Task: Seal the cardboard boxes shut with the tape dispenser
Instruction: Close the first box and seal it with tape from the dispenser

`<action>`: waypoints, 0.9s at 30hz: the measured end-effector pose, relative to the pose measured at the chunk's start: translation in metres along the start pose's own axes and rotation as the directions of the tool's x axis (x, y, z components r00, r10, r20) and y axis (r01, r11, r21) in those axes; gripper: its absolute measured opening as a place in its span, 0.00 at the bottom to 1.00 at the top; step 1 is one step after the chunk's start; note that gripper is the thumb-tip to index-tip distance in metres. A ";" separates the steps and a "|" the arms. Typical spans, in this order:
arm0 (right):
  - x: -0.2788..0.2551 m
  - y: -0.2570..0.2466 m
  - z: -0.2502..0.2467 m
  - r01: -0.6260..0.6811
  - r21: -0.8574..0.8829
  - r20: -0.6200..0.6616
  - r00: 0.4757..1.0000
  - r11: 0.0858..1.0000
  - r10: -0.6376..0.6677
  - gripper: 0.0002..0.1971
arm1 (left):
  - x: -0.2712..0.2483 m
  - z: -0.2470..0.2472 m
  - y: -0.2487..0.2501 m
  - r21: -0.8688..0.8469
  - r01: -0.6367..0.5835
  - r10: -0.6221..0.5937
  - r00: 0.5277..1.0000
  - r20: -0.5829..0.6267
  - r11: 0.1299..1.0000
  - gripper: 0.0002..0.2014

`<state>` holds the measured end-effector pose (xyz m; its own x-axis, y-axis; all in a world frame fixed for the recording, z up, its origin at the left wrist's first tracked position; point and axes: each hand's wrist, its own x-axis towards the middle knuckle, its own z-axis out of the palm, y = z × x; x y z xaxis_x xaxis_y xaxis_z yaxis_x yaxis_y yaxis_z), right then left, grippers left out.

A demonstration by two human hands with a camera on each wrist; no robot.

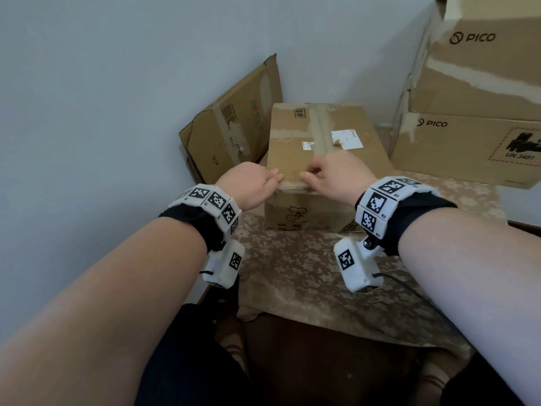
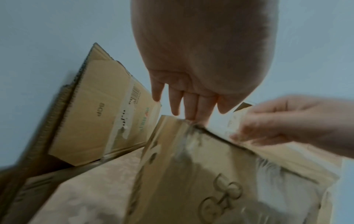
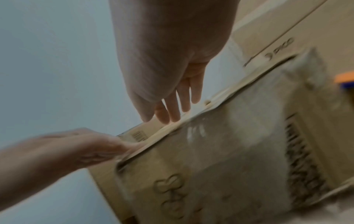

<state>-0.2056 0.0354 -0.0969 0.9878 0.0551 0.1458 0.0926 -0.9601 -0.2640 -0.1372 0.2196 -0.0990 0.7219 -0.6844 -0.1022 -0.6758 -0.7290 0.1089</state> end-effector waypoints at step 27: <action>-0.014 0.081 0.014 -0.082 -0.186 0.331 0.933 0.979 0.141 0.34 | 0.057 0.017 0.060 0.121 -0.055 0.025 0.971 0.236 0.991 0.33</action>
<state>-0.2103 -0.0395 -0.1338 0.9762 0.0066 -0.2166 -0.0139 -0.9956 -0.0932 -0.1393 0.1362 -0.1154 0.6490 -0.6856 -0.3298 -0.7276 -0.6860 -0.0057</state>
